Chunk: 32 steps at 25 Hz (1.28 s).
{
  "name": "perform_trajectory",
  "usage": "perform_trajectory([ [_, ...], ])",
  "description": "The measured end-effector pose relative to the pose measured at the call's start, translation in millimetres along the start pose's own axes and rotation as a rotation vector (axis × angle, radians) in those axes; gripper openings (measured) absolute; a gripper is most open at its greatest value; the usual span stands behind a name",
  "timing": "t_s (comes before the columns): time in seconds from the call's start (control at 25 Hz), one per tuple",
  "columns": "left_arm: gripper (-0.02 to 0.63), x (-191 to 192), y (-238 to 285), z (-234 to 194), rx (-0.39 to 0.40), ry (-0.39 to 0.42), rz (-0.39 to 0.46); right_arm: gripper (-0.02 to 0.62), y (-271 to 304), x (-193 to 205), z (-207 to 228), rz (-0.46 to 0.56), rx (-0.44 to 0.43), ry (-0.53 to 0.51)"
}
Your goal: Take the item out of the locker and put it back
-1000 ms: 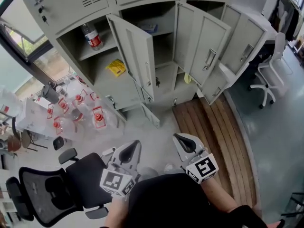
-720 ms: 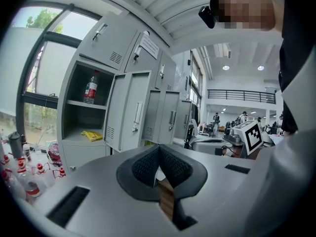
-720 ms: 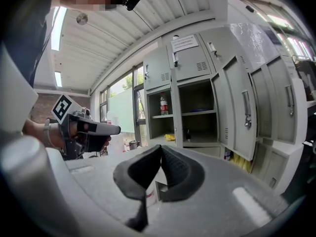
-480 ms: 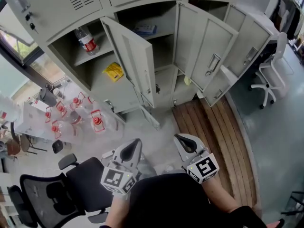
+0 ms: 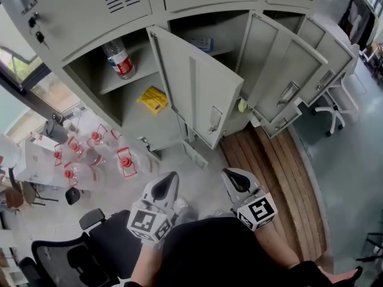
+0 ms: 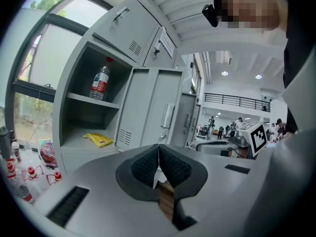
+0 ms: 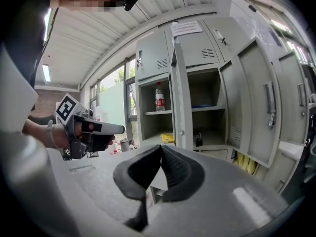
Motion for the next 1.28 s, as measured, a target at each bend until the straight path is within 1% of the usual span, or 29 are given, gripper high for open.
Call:
perform_trajectory([
  [0.28, 0.006, 7, -5, -69, 0.052, -0.017, -0.011, -0.002, 55, -5, -27, 0.002, 0.055, -0.012],
  [0.44, 0.006, 13, -8, -102, 0.083, -0.025, -0.017, -0.002, 77, -3, -45, -0.006, 0.096, 0.001],
  [0.6, 0.006, 22, -7, -128, 0.098, -0.044, -0.045, -0.002, 93, 0, -56, -0.006, 0.131, 0.012],
  [0.88, 0.006, 34, 1, -156, 0.111, -0.081, -0.076, -0.002, 108, 2, -60, -0.014, 0.185, 0.033],
  [1.12, 0.006, 35, 20, -167, 0.103, -0.118, -0.086, -0.002, 119, -5, -48, -0.015, 0.189, 0.041],
  [1.28, 0.006, 33, 36, -173, 0.081, -0.134, -0.084, -0.002, 123, -11, -39, -0.012, 0.174, 0.03],
])
Point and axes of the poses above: the fingertips, and each gripper's own axes: y forward along the fingers, z to its right, x out of its underside, the point moved 6 cm from there along -y, backward along the fingers, and after that the axes turned 10 degrees about y, right-handed, at the moved point
